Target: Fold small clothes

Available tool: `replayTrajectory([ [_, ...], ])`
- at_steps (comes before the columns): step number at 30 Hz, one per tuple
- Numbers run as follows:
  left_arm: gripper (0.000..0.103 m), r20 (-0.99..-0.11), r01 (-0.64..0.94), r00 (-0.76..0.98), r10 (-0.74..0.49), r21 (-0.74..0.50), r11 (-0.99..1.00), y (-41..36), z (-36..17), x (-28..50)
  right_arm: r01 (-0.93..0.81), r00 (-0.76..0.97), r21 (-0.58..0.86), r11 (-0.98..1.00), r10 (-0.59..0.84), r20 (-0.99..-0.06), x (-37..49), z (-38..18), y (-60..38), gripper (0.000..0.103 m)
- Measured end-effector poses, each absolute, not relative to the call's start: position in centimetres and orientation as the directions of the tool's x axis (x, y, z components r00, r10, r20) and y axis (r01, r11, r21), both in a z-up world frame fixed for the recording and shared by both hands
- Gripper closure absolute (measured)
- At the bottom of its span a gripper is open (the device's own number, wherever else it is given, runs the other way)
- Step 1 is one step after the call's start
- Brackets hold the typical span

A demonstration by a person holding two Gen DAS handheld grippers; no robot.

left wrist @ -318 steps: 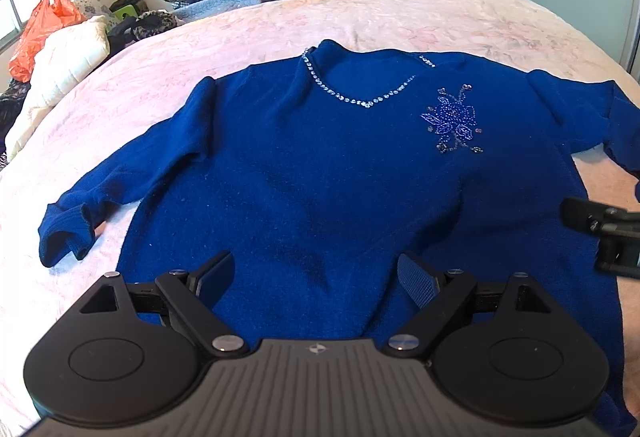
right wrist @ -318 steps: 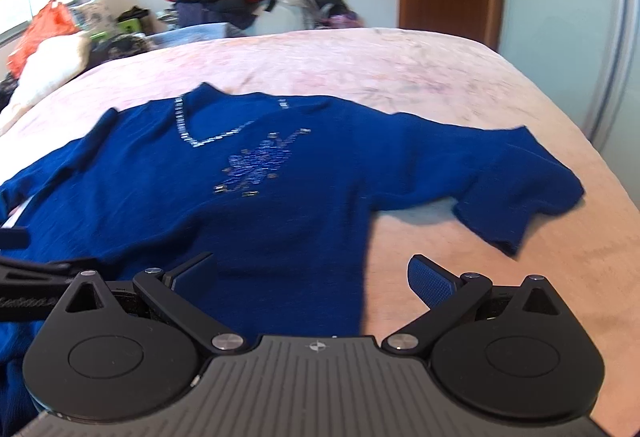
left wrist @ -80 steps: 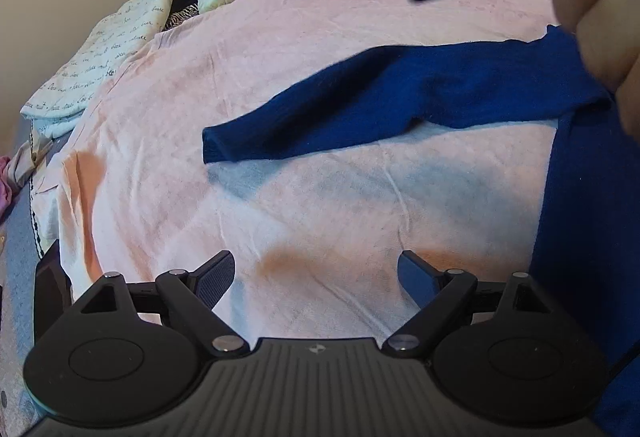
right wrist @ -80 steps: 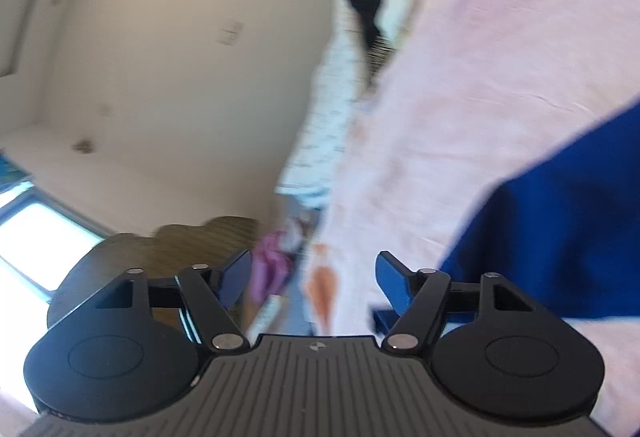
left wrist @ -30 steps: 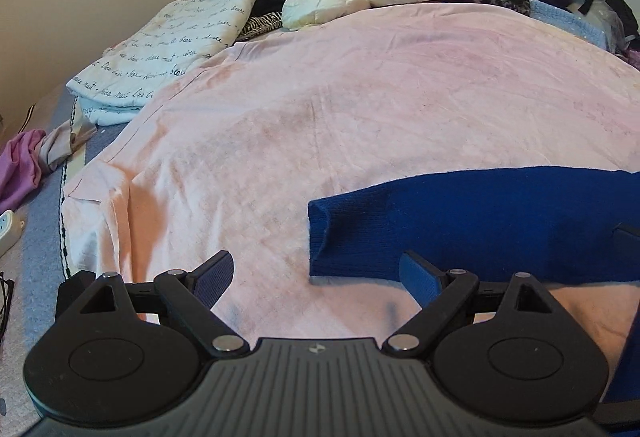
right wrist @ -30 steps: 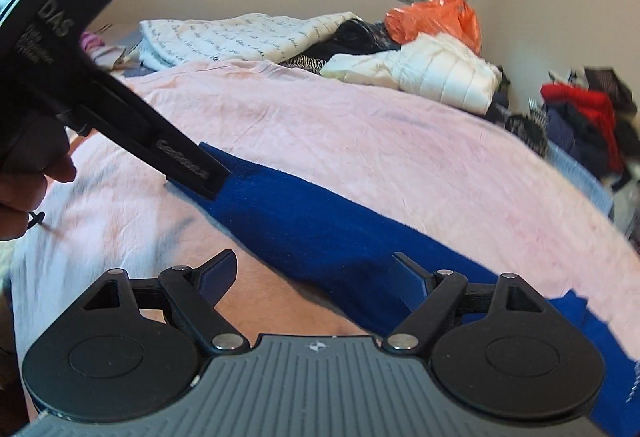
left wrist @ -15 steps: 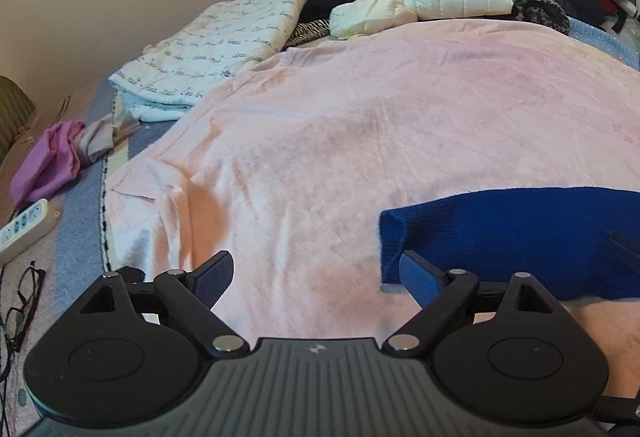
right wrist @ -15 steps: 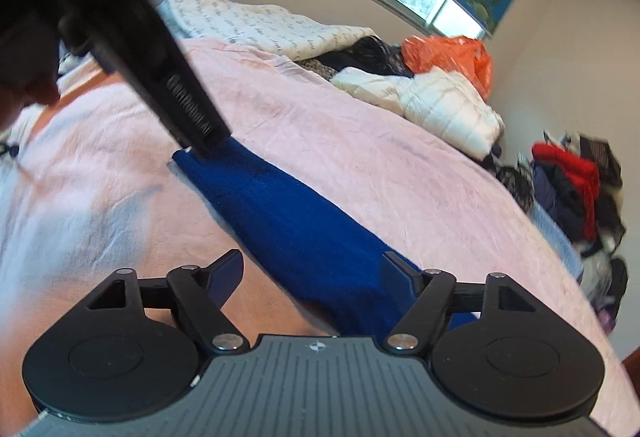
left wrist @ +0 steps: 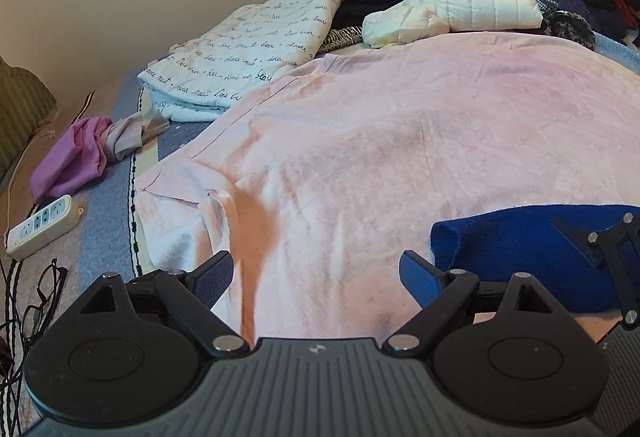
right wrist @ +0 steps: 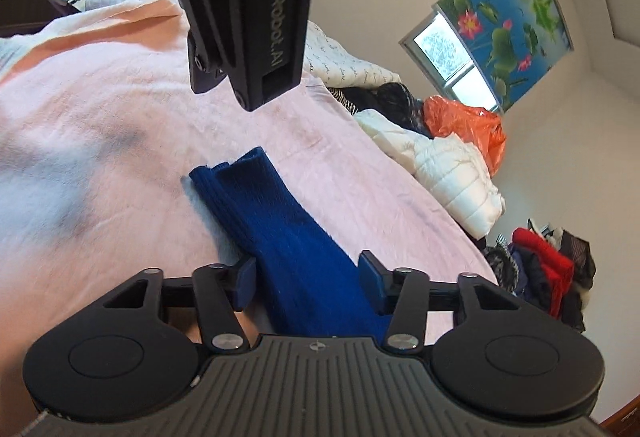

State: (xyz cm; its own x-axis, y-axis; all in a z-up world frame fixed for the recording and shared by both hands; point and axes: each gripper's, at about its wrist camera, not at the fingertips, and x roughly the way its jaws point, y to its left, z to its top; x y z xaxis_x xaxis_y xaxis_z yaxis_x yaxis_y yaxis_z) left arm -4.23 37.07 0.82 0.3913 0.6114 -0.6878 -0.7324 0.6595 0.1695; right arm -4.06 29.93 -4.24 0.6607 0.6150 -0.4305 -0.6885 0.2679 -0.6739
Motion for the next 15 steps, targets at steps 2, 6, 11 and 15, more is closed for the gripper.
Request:
replayTrajectory([
  [2, 0.012, -0.694, -0.730, 0.390, 0.605, 0.167, 0.663, 37.2, 0.6, -4.3, -0.707, 0.649, -0.654, 0.270, 0.615, -0.448, -3.5, -4.2, 30.4, 0.062],
  [6, 0.012, -0.695, -0.725, 0.388, 0.606, 0.176, 0.666, 37.0, 0.5, -4.2, -0.774, 0.605, -0.555, 0.305, 0.615, -0.506, -2.2, -3.3, 30.3, 0.091],
  [11, 0.012, -0.700, -0.719, 0.387, 0.601, 0.180, 0.672, 36.7, 0.3, -4.1, -0.838, 0.544, -0.395, 0.376, 0.626, -0.559, -0.2, -2.4, 29.4, 0.093],
  [15, 0.012, -0.705, -0.710, 0.386, 0.594, 0.184, 0.680, 36.4, 0.1, -3.9, -0.870, 0.476, -0.208, 0.448, 0.652, -0.591, 2.2, -0.8, 28.4, 0.100],
])
